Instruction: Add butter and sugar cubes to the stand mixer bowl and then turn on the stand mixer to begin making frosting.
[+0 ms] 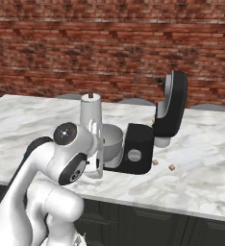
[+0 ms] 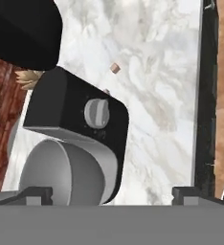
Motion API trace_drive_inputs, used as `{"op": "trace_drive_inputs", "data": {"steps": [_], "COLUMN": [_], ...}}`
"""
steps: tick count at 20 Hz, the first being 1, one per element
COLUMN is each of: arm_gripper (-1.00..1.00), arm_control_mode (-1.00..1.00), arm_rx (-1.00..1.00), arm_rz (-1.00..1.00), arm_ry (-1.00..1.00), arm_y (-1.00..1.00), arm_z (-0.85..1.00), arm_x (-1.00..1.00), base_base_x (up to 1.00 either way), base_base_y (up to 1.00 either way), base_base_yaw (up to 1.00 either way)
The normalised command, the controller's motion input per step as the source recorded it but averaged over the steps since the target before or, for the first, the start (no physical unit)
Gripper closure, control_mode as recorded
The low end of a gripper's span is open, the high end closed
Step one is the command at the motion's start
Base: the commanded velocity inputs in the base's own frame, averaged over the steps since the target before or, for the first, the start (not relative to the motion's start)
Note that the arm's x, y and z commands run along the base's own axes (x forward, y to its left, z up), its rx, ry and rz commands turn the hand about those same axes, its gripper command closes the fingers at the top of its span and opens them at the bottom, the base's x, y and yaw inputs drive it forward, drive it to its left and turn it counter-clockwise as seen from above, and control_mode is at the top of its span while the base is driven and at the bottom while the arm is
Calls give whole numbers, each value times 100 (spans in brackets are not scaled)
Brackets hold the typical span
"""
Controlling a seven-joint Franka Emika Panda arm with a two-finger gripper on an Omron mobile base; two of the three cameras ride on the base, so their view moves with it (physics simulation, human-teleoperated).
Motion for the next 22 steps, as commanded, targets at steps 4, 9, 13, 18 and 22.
{"op": "trace_drive_inputs", "data": {"steps": [4, 9, 13, 18, 22], "arm_gripper": [-100, -100, -100, -100, -100], "arm_control_mode": [-100, -100, -100, -100, -100], "arm_rx": [18, 21, 24, 22, 27], "arm_rz": [0, 0, -3, -8, -3], "arm_ry": [-18, -8, -1, 0, -1], "arm_y": [-81, -64, -49, -38, -41], "arm_z": [-23, -34, -30, -29, -37], "arm_x": [-55, -9, 49, 57, 41], "base_base_x": [0, 0, 0, 0, 0], "base_base_y": [0, 0, 0, 0, 0], "base_base_yaw": [0, 0, 0, 0, 0]}}
